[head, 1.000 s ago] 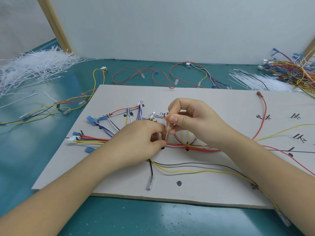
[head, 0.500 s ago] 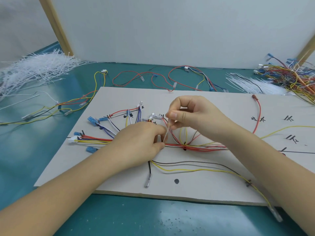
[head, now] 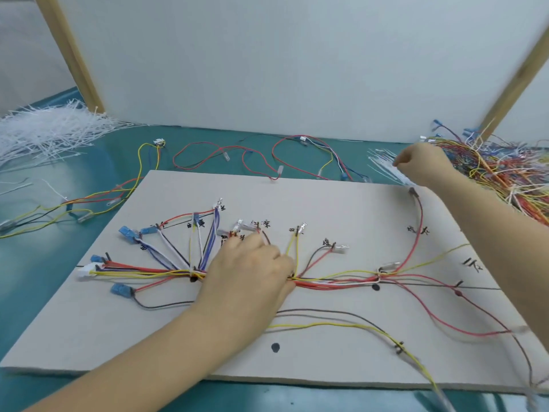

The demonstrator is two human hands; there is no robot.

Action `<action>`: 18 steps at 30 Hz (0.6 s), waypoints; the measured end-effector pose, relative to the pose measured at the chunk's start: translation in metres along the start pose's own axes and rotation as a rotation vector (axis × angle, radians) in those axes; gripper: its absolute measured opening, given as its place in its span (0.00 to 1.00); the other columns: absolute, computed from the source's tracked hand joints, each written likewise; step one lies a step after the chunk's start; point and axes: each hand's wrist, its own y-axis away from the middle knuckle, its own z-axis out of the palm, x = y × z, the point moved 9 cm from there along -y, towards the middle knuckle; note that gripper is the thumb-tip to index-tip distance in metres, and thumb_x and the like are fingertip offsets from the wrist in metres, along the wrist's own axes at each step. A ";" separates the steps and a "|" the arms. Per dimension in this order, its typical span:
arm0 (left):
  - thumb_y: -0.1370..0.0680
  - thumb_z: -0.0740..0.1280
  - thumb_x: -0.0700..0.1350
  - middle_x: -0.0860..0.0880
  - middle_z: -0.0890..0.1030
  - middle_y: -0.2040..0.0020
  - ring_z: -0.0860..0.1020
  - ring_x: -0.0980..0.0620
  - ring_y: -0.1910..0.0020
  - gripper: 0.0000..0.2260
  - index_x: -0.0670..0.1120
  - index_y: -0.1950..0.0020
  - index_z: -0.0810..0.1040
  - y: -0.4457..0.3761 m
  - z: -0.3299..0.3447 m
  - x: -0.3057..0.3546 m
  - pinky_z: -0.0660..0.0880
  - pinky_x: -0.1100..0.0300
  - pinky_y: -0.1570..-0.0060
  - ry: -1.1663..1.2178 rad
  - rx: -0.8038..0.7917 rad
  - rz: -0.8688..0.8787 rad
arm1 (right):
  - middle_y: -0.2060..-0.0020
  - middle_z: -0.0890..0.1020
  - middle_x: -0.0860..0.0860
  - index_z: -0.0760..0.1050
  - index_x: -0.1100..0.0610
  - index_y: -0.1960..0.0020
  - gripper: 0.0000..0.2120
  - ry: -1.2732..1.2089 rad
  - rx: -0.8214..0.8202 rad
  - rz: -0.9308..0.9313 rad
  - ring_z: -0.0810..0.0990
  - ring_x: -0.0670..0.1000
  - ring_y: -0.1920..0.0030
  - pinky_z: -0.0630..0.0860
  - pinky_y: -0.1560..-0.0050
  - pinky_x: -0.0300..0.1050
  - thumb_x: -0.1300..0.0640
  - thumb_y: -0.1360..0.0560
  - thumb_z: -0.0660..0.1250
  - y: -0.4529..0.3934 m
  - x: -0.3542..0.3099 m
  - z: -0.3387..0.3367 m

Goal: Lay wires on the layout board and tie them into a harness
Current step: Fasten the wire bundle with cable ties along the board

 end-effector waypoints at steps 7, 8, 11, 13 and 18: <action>0.28 0.57 0.53 0.57 0.78 0.68 0.75 0.50 0.66 0.14 0.52 0.64 0.81 0.007 0.006 -0.009 0.64 0.58 0.62 0.131 0.119 -0.027 | 0.58 0.82 0.63 0.82 0.64 0.54 0.07 0.290 -0.134 -0.002 0.80 0.62 0.55 0.76 0.55 0.47 0.62 0.29 0.70 -0.036 0.024 0.032; 0.28 0.57 0.53 0.57 0.78 0.68 0.75 0.50 0.66 0.14 0.52 0.64 0.81 0.007 0.005 -0.010 0.63 0.57 0.62 0.145 0.122 -0.029 | 0.60 0.82 0.63 0.82 0.64 0.56 0.06 0.313 -0.126 0.010 0.79 0.61 0.58 0.75 0.57 0.46 0.63 0.30 0.69 -0.039 0.023 0.033; 0.28 0.57 0.53 0.58 0.79 0.67 0.76 0.50 0.66 0.14 0.52 0.63 0.81 0.007 0.005 -0.011 0.62 0.57 0.62 0.154 0.129 -0.031 | 0.65 0.77 0.63 0.79 0.67 0.59 0.04 0.336 -0.101 0.063 0.76 0.59 0.62 0.71 0.61 0.43 0.66 0.31 0.67 -0.045 0.028 0.032; 0.28 0.57 0.54 0.58 0.79 0.67 0.76 0.50 0.66 0.14 0.52 0.62 0.81 0.007 0.006 -0.012 0.62 0.57 0.62 0.168 0.111 -0.041 | 0.63 0.80 0.63 0.81 0.67 0.57 0.06 0.327 -0.109 0.068 0.79 0.59 0.60 0.71 0.63 0.41 0.65 0.31 0.68 -0.047 0.030 0.029; 0.29 0.59 0.55 0.58 0.79 0.66 0.75 0.50 0.66 0.13 0.53 0.61 0.81 0.008 0.008 -0.013 0.62 0.58 0.61 0.176 0.074 -0.065 | 0.59 0.83 0.64 0.80 0.66 0.55 0.07 0.072 -0.021 0.093 0.79 0.59 0.58 0.70 0.61 0.43 0.65 0.29 0.65 -0.039 0.029 0.005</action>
